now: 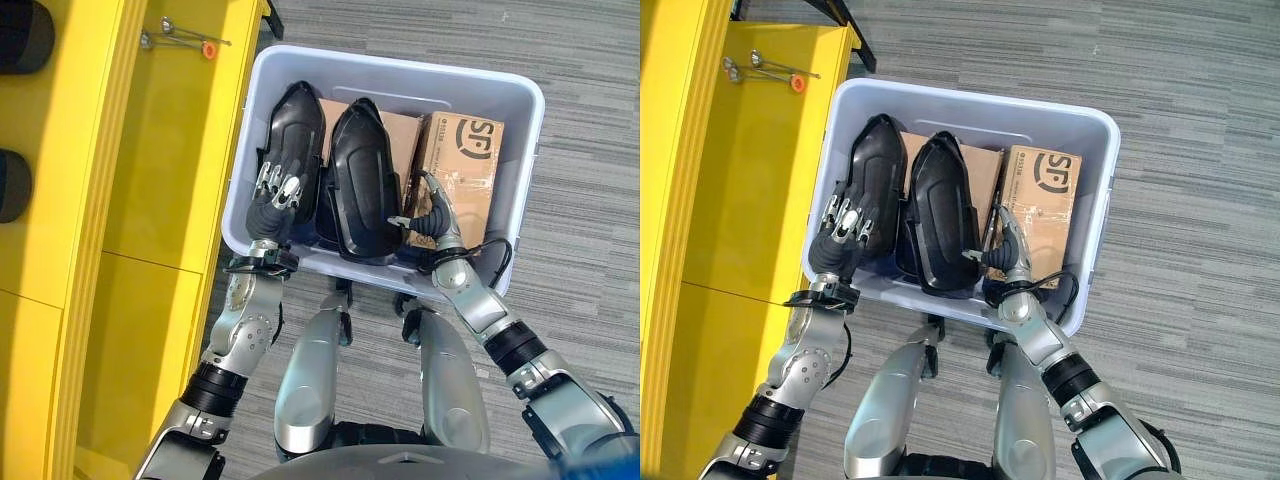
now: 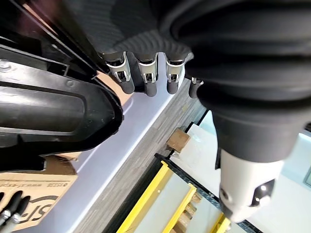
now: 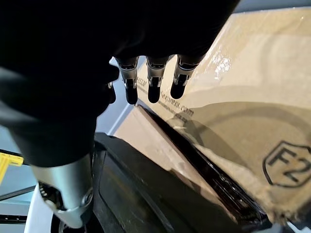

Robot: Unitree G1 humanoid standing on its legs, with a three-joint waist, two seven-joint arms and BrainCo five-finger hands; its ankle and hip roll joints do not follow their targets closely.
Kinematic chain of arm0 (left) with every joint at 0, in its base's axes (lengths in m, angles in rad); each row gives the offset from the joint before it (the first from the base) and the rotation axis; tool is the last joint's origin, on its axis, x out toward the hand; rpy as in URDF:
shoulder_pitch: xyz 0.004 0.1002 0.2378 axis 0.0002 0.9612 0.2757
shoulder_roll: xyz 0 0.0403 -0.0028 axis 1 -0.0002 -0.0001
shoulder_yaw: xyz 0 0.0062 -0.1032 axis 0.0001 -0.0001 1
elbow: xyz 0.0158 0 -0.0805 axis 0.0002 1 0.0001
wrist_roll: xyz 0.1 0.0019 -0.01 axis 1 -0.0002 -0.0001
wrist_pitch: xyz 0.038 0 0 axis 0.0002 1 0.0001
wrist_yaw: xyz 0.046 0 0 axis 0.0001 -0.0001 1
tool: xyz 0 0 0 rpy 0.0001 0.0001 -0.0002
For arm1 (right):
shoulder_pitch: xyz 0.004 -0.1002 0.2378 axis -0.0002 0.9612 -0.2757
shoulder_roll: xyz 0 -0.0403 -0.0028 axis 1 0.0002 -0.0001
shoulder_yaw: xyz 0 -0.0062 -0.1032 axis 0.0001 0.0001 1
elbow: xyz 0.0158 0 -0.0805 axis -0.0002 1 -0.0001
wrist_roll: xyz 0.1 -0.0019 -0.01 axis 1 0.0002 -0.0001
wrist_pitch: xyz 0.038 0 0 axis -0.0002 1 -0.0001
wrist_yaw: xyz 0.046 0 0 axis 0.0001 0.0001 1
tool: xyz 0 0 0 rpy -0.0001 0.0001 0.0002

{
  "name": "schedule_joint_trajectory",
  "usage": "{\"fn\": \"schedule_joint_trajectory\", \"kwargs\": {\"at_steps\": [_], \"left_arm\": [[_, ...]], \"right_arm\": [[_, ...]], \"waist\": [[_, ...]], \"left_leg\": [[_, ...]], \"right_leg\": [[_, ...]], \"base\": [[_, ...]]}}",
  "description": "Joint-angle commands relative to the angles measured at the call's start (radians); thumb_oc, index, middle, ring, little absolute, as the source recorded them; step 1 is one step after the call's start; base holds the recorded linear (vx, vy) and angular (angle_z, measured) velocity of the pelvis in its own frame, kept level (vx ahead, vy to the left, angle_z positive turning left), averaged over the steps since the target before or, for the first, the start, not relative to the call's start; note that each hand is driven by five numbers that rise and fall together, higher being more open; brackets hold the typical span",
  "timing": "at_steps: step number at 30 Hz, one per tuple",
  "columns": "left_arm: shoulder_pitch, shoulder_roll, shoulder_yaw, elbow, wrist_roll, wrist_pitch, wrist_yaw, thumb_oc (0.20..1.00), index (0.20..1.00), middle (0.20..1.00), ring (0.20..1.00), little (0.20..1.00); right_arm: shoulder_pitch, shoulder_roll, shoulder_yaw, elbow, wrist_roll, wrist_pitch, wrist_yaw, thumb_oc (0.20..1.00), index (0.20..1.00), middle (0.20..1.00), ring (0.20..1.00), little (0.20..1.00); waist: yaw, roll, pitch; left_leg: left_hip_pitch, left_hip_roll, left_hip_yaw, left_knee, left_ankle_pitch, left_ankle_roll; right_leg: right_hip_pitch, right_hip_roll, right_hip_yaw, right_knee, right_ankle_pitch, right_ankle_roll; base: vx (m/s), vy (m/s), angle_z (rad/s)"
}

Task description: Move parts from the plastic box to the shelf.

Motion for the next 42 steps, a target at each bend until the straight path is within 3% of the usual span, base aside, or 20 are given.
{"fn": "schedule_joint_trajectory", "kwargs": {"at_steps": [1,11,19,31,32,33,39,42], "left_arm": [[0.019,-0.002,-0.016,-0.139,0.000,-0.055,0.009,1.000,1.000,1.000,1.000,1.000],[-0.006,-0.005,-0.048,-0.116,0.003,-0.064,0.044,1.000,1.000,1.000,1.000,1.000],[-0.021,-0.008,-0.066,-0.108,0.005,-0.061,0.056,1.000,1.000,1.000,1.000,1.000],[-0.024,-0.006,-0.068,-0.105,0.002,-0.061,0.057,1.000,1.000,1.000,1.000,1.000],[-0.017,-0.003,-0.086,-0.080,0.003,-0.068,0.037,1.000,1.000,1.000,1.000,1.000],[-0.017,-0.002,-0.089,-0.075,0.003,-0.071,0.036,1.000,1.000,1.000,1.000,1.000],[-0.006,0.006,-0.094,-0.060,-0.005,-0.084,0.007,1.000,1.000,1.000,1.000,1.000],[0.004,0.012,-0.096,-0.058,-0.010,-0.086,-0.008,1.000,1.000,1.000,1.000,1.000]], "right_arm": [[-0.038,0.046,0.007,-0.001,0.047,0.017,-0.056,1.000,1.000,1.000,1.000,1.000],[-0.096,0.068,0.006,0.175,0.074,0.035,-0.123,1.000,1.000,1.000,1.000,1.000],[-0.169,0.054,-0.018,0.341,0.076,0.002,-0.131,1.000,1.000,1.000,1.000,1.000],[-0.179,0.052,-0.013,0.359,0.061,0.000,-0.132,1.000,1.000,1.000,1.000,1.000],[-0.244,0.021,0.089,0.433,-0.264,0.098,-0.114,1.000,1.000,1.000,1.000,1.000],[-0.253,0.021,0.112,0.428,-0.299,0.117,-0.085,1.000,1.000,1.000,1.000,1.000],[-0.255,0.030,0.177,0.475,-0.284,0.156,-0.074,1.000,1.000,1.000,1.000,1.000],[-0.250,0.046,0.197,0.505,-0.271,0.138,-0.081,1.000,1.000,1.000,1.000,1.000]], "waist": [[0.005,-0.004,-0.039],[0.030,-0.001,-0.039],[0.059,0.005,-0.039],[0.063,0.007,-0.039],[0.089,0.006,-0.039],[0.091,0.006,-0.039],[0.105,0.007,-0.039],[0.114,0.006,-0.039]], "left_leg": [[-0.036,0.028,-0.020,0.009,0.014,-0.025],[-0.078,0.014,-0.037,0.030,-0.004,-0.030],[-0.146,0.013,-0.050,0.055,-0.003,-0.026],[-0.155,0.012,-0.052,0.057,-0.002,-0.025],[-0.197,0.011,-0.061,0.086,-0.005,-0.024],[-0.208,0.012,-0.063,0.091,-0.003,-0.023],[-0.225,0.013,-0.070,0.098,-0.004,-0.021],[-0.234,0.014,-0.074,0.100,-0.004,-0.020]], "right_leg": [[0.025,-0.091,-0.027,0.063,-0.022,0.095],[-0.004,-0.102,-0.036,0.092,-0.041,0.108],[-0.059,-0.111,-0.053,0.127,-0.042,0.108],[-0.067,-0.113,-0.056,0.131,-0.042,0.108],[-0.093,-0.125,-0.073,0.152,-0.040,0.112],[-0.102,-0.127,-0.076,0.156,-0.038,0.112],[-0.112,-0.133,-0.085,0.164,-0.038,0.112],[-0.117,-0.134,-0.091,0.168,-0.038,0.111]], "base": [[0.01,0.032,0.04],[0.03,0.035,0.09],[0.02,0.012,0.08],[0.01,-0.003,0.02],[0.10,-0.054,0.00],[0.11,-0.059,0.02],[0.01,-0.016,0.17],[0.01,-0.024,0.01]]}}
